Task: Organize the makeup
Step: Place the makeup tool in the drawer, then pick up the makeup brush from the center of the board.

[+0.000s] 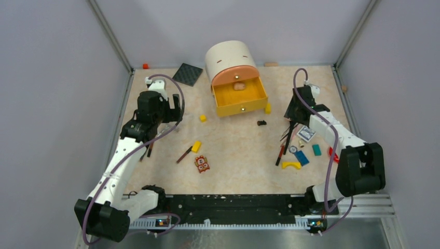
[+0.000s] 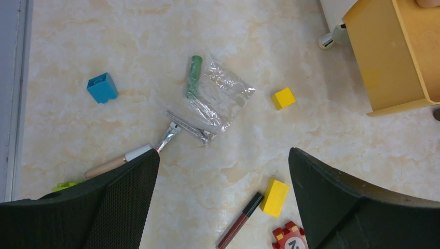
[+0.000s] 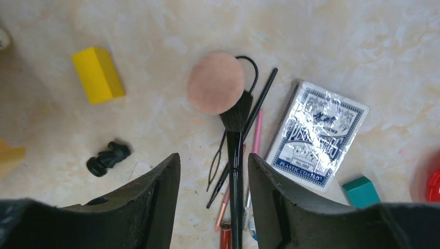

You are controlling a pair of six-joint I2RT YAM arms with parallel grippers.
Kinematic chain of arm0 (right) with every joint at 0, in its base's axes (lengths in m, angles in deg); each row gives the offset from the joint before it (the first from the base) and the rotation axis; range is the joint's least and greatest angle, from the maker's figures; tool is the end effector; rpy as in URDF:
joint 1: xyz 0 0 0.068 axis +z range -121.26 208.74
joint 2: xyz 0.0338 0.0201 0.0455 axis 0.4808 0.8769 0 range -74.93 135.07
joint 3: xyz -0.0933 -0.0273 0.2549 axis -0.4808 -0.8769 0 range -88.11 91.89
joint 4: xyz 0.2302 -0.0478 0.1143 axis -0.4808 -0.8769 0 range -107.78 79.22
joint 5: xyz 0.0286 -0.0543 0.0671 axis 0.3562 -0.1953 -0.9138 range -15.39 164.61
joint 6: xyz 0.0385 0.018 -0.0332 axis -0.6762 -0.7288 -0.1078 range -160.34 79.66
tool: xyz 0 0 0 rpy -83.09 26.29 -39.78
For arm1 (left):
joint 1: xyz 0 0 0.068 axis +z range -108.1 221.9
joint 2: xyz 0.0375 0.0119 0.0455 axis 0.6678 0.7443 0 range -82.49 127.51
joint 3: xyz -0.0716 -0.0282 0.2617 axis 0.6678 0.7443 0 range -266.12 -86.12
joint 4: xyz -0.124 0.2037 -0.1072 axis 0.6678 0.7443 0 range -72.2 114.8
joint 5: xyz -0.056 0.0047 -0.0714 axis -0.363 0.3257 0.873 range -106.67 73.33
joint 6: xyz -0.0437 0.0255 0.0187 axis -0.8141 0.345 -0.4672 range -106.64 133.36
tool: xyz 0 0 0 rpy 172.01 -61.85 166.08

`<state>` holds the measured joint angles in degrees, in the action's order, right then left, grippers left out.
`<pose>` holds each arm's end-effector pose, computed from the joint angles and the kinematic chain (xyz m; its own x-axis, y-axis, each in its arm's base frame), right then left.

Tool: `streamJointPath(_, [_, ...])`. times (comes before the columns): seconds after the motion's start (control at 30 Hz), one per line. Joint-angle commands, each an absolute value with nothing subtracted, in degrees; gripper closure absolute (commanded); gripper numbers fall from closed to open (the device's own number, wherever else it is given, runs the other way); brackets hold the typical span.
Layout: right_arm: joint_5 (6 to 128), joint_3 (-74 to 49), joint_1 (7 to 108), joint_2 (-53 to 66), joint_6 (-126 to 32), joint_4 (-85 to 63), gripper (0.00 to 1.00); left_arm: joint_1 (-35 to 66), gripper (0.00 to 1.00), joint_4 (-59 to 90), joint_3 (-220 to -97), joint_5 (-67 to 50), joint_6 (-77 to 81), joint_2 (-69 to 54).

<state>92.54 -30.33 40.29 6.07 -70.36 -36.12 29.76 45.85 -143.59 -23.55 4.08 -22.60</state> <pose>0.2950 0.0491 0.2520 -0.6313 0.3567 -0.6886 0.3753 0.9176 0.1313 0.2249 -0.0440 0.3360 -0.5067 -0.0548 -0.8604 0.0265 0.9965 -0.0790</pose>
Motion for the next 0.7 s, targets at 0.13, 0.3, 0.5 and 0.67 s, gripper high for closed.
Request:
streamJointPath(0.13, [91.1, -32.9, 39.5, 11.0, -70.1, -34.3, 0.51, 29.9, 0.01, 43.6, -143.1, -22.8, 4.1, -22.9])
streamJointPath(0.3, [89.1, -33.7, 39.5, 14.7, -69.5, -33.9, 0.55, 29.9, 0.01, 43.6, -143.1, -22.9, 4.1, -22.7])
streamJointPath(0.5, [89.6, -34.7, 39.5, 16.1, -69.9, -33.4, 0.58, 29.9, 0.01, 43.5, -143.1, -22.8, 4.1, -22.6])
streamJointPath(0.67, [89.5, -34.6, 39.5, 17.4, -70.0, -33.3, 0.58, 29.9, 0.01, 43.5, -143.2, -22.6, 4.1, -22.5])
